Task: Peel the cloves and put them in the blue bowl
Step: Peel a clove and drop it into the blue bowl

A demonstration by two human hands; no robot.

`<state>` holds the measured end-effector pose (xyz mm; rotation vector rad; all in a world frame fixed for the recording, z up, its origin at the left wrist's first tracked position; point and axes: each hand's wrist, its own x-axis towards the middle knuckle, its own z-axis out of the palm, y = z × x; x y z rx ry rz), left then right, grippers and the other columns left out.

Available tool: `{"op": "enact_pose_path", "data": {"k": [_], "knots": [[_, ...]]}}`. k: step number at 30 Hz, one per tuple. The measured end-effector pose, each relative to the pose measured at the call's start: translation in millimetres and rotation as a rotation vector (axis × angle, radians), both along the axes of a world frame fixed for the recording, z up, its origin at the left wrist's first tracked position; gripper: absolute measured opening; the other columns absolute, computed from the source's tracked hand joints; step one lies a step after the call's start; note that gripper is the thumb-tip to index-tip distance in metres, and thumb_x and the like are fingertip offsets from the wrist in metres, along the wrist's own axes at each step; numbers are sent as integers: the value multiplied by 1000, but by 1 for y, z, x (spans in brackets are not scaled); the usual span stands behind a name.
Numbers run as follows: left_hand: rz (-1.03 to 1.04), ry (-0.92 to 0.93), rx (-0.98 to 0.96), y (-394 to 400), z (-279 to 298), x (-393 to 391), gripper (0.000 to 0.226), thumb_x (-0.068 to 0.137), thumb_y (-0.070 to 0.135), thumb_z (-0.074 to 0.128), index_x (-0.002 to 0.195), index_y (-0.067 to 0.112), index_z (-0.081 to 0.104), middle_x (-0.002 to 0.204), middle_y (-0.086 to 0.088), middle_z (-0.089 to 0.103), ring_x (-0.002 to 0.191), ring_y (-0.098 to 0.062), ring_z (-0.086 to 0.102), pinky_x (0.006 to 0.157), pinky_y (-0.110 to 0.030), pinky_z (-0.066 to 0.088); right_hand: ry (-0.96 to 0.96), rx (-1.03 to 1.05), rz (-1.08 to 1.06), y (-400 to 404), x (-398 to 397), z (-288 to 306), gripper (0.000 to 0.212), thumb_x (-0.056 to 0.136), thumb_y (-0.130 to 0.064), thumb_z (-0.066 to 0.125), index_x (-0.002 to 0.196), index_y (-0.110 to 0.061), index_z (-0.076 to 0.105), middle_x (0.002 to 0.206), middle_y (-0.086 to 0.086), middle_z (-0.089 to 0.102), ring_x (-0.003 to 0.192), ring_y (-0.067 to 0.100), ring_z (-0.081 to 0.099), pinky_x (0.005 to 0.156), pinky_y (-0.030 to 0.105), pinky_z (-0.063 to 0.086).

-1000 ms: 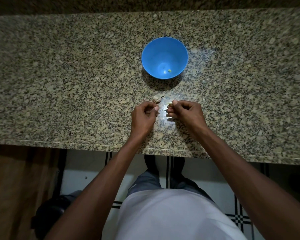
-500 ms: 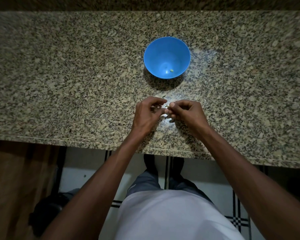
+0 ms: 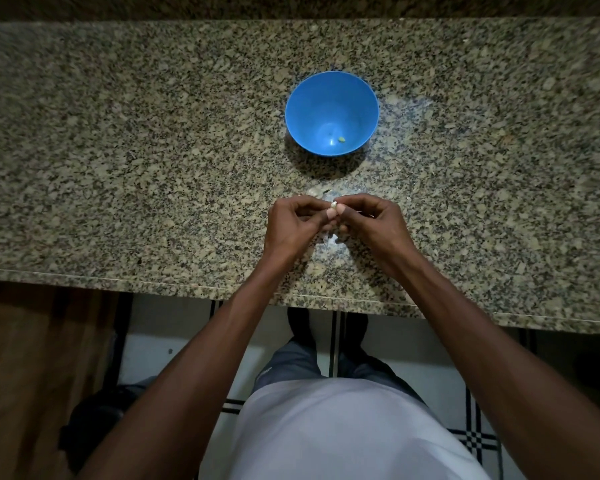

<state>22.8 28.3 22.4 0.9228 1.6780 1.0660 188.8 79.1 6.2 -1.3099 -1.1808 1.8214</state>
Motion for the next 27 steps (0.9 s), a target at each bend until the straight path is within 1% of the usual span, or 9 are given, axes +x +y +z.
{"op": "enact_pose_path", "data": {"k": [3,6,8,11,14,18,21,24,27], "knots": [[11,-68,-22,1,1,-1,31,80,19,89,101,0,78,91,-11,80,82,-25,79,77,-40,65,6,17,24,1,2,0,19,94,-15,77,110,-5,77,105,15,78,98,41,74,86,51,63],[8,-100,-38,1,0,-5,32,78,21,90,101,2,79,95,-8,80,89,-22,78,82,-39,64,8,36,48,2,3,1,19,95,-16,76,110,-4,77,113,11,77,102,33,75,86,48,64],[-13,-114,-42,0,-1,-7,32,79,22,89,104,3,80,98,-5,80,94,-19,77,86,-37,63,6,49,61,2,2,3,20,95,-16,76,110,-3,77,112,11,77,102,30,75,82,42,64],[-25,-143,-48,-2,-1,-8,31,83,21,86,107,2,79,99,-7,80,93,-22,77,84,-35,62,-27,85,54,2,0,3,18,94,-14,77,108,-2,76,104,12,79,95,27,77,76,33,61],[-40,-175,-45,-4,0,-9,31,87,20,83,110,0,77,96,-12,79,91,-30,77,85,-39,63,-79,159,57,1,-3,2,16,95,-12,76,107,-2,77,95,12,79,87,30,77,75,36,63],[-72,-198,-61,-4,1,-15,28,91,14,78,112,-3,74,95,-17,79,91,-34,77,88,-42,63,-125,208,85,1,-5,3,14,97,-12,73,107,-4,78,95,10,79,88,31,77,76,40,65],[-86,-177,-69,-3,3,-18,27,90,16,78,110,-2,74,93,-16,79,88,-33,77,86,-40,63,-124,188,110,2,-6,4,15,97,-12,73,109,-5,78,97,11,80,90,32,77,80,44,65],[-57,-160,-61,-3,3,-17,25,91,15,78,109,-1,74,92,-16,78,85,-30,77,82,-36,64,-124,166,139,4,-7,8,19,96,-18,76,111,-8,79,94,8,81,88,34,78,84,48,64],[-47,-157,-62,-2,1,-17,23,91,14,78,108,-1,75,92,-17,78,85,-30,77,82,-37,64,-128,149,136,5,-7,11,19,91,-21,81,107,-10,80,92,7,81,89,32,78,86,52,64]]}}
